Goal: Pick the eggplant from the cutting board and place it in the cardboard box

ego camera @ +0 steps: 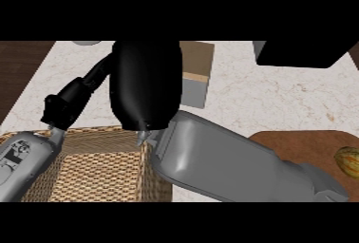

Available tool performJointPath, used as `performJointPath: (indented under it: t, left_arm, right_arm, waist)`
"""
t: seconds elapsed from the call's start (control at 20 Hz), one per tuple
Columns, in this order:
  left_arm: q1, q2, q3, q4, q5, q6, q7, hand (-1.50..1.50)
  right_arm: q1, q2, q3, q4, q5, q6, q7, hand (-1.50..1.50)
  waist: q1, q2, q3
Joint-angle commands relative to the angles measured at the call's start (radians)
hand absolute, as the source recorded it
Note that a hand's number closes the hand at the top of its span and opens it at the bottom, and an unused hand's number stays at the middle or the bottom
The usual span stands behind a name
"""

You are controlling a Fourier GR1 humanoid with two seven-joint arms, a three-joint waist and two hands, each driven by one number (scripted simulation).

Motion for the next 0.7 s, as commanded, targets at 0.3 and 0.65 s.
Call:
performJointPath:
  t: [0.3, 0.65]
  left_arm:
    - [0.073, -0.145, -0.084, 0.004, 0.015, 0.048, -0.025, 0.0]
    - [0.047, -0.138, -0.095, -0.005, 0.017, 0.059, -0.021, 0.0]
  right_arm:
    - [-0.106, 0.016, -0.093, 0.278, -0.008, -0.109, 0.065, 1.5]
    - [-0.123, 0.016, -0.083, 0.467, -0.038, -0.181, -0.009, 1.5]
  waist:
    - [-0.016, 0.016, -0.025]
    - [-0.001, 0.019, -0.025]
